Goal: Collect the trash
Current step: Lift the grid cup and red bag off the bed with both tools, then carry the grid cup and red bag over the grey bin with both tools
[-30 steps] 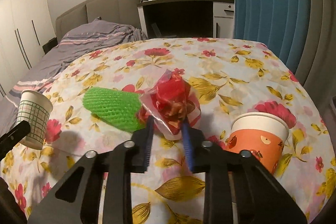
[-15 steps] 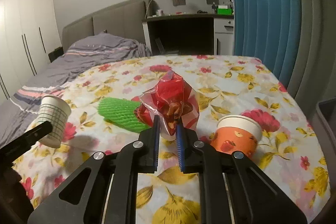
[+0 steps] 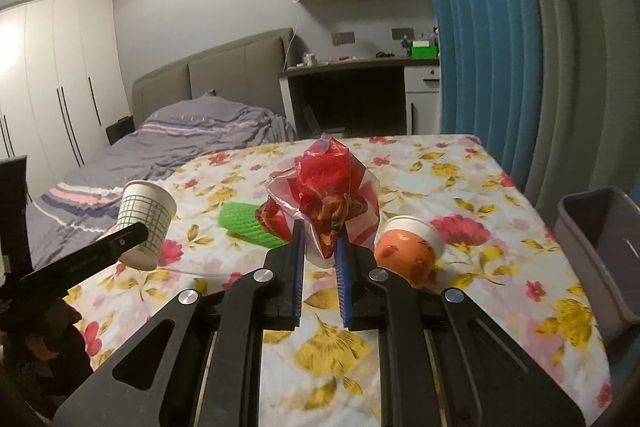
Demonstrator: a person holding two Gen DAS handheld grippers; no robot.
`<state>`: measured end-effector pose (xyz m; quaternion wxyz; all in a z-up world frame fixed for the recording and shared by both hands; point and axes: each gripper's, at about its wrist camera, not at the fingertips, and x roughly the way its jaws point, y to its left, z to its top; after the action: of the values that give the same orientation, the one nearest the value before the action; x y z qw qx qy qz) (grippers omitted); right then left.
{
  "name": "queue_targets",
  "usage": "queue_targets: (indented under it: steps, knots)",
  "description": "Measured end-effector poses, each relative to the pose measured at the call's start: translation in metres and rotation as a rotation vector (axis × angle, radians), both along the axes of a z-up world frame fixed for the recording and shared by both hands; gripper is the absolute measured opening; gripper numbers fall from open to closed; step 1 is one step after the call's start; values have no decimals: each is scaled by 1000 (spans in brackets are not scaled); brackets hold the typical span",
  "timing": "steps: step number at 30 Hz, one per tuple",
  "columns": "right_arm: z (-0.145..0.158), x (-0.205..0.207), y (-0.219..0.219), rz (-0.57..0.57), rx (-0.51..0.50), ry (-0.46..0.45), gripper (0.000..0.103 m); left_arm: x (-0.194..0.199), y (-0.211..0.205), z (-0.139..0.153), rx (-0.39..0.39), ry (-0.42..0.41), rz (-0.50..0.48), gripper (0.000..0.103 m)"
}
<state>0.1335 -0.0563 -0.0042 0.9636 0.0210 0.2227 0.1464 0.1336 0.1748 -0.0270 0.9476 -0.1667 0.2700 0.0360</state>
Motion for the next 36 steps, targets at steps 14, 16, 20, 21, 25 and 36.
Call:
queue_targets:
  steps: [14,16,20,21,25,36]
  knots:
    - [18,-41,-59,-94,7,-67,15,-11,-74,26,61,-42,-134,51]
    - [20,-47,-69,-114,9,-76,15,-11,-89,30,75,-49,-159,51]
    - [23,-59,-91,-147,22,-91,15,-11,-118,37,82,-58,-219,51]
    - [24,-62,-96,-153,24,-94,15,-11,-124,39,85,-59,-231,51]
    - [28,-73,-123,-202,24,-112,15,-11,-160,45,99,-73,-298,51]
    - [28,-89,-216,-406,12,-139,15,-3,-268,53,109,-103,-497,51]
